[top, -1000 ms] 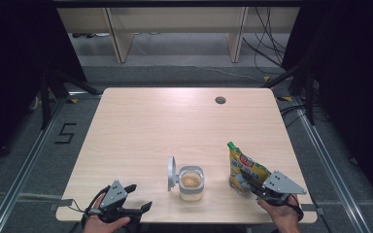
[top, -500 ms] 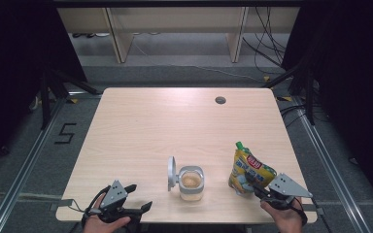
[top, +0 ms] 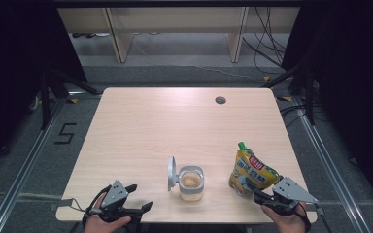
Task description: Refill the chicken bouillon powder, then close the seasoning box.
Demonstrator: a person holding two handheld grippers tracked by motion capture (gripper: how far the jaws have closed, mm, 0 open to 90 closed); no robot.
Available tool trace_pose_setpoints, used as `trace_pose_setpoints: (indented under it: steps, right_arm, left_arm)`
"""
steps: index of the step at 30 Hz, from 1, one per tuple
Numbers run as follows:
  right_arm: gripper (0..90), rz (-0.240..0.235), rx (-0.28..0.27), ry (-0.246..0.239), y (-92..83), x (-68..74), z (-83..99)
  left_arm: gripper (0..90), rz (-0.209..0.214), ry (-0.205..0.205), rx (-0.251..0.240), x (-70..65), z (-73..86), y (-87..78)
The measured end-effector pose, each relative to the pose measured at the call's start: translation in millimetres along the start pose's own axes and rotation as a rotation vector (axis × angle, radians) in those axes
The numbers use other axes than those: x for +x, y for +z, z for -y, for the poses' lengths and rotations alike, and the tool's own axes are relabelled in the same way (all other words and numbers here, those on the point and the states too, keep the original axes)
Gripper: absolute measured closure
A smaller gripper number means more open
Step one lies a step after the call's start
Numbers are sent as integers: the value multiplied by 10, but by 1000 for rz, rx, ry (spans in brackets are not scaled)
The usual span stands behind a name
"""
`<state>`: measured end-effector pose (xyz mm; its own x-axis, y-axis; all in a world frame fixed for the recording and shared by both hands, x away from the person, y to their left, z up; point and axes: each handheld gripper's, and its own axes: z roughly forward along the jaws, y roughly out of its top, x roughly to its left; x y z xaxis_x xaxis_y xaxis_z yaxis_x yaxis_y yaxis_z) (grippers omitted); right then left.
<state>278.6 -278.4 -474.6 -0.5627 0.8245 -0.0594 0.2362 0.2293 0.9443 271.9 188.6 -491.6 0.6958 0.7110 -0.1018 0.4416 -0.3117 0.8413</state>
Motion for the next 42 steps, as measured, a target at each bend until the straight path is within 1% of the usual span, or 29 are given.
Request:
trace_pose_setpoints:
  steps: [1, 2, 3, 4, 7, 8, 12, 13, 14, 19, 20, 21, 22, 23, 24, 26, 27, 28, 31, 32, 33, 34, 35, 36, 37, 38, 39, 41, 42]
  right_arm:
    - [395, -9, 12, 5, -8, 1, 3]
    - [381, -1, 30, 54, -40, 35, 9]
    - [369, -12, 18, 25, -36, 12, 17]
    - [355, 0, 24, 28, -56, 14, 21]
    - [321, 4, 44, 41, -95, 1, 51]
    - [308, -9, 60, 69, -111, 14, 66]
    - [295, 9, 88, 67, -172, 29, 88]
    - [291, 17, 88, 68, -186, 41, 93]
    - [279, 9, 108, 70, -193, 45, 103]
    - [266, 18, 144, 79, -225, 98, 137]
    - [264, -1, 145, 85, -218, 97, 140]
    - [262, 12, 158, 93, -231, 107, 146]
    - [261, 0, 155, 81, -227, 94, 151]
    - [260, 9, 157, 71, -231, 101, 154]
    - [258, 1, 162, 89, -234, 113, 158]
    - [258, 4, 167, 77, -245, 108, 162]
    - [257, 5, 171, 78, -249, 110, 166]
    - [256, 17, 181, 99, -260, 134, 170]
    - [253, 17, 199, 109, -269, 152, 182]
    - [253, 17, 201, 112, -270, 155, 185]
    - [253, 16, 204, 110, -271, 156, 186]
    - [251, 23, 192, 59, -265, 117, 188]
    - [251, 22, 192, 57, -269, 119, 190]
    - [250, 1, 204, 82, -266, 135, 195]
    - [247, 6, 212, 85, -277, 142, 195]
    - [244, 24, 226, 119, -293, 172, 199]
    - [244, 16, 223, 101, -294, 150, 199]
    - [241, 24, 218, 100, -293, 153, 203]
    - [241, 27, 206, 61, -289, 126, 203]
  left_arm:
    - [188, 7, 25, -2, 20, -5, 2]
    - [188, 7, 12, -11, 13, -4, 9]
    - [188, 5, 25, -4, 24, -9, 1]
    - [188, 3, 35, -2, 34, -14, -2]
    - [188, 11, 14, -8, 19, -17, 3]
    - [188, 11, 14, -8, 15, -19, 4]
    - [188, 18, -21, -24, -18, -20, 18]
    - [188, 13, -10, -14, -13, -23, 11]
    - [188, 17, 26, -12, 9, -33, 6]
    - [188, 14, 33, -11, 11, -39, -10]
    - [188, 19, 16, -24, 1, -36, -5]
    - [188, 20, 6, -33, -5, -35, -4]
    - [188, 18, 22, -20, 5, -40, -17]
    - [188, 13, 14, -20, -8, -43, -19]
    - [188, 12, 23, -16, -8, -51, -25]
    - [188, 17, -11, -21, -37, -57, -25]
    - [188, 24, 10, -26, -30, -68, -25]
    - [188, 29, 0, -38, -41, -72, -15]
    - [189, 28, 13, -15, -39, -82, -17]
    - [193, 23, -16, -9, -57, -80, -18]
    - [200, 27, 21, -13, -34, -93, -17]
    - [208, 28, 10, -15, -37, -97, -16]
    - [218, 28, -11, -26, -48, -100, -10]
    - [232, 31, 3, -16, -36, -111, -17]
    - [254, 33, -1, -14, -43, -123, -18]
    - [280, 29, 5, -12, -44, -134, -21]
    - [307, 21, -9, -5, -63, -153, -27]
    - [410, 19, -9, -25, -74, -174, -30]
    - [470, 18, -5, -41, -80, -187, -28]
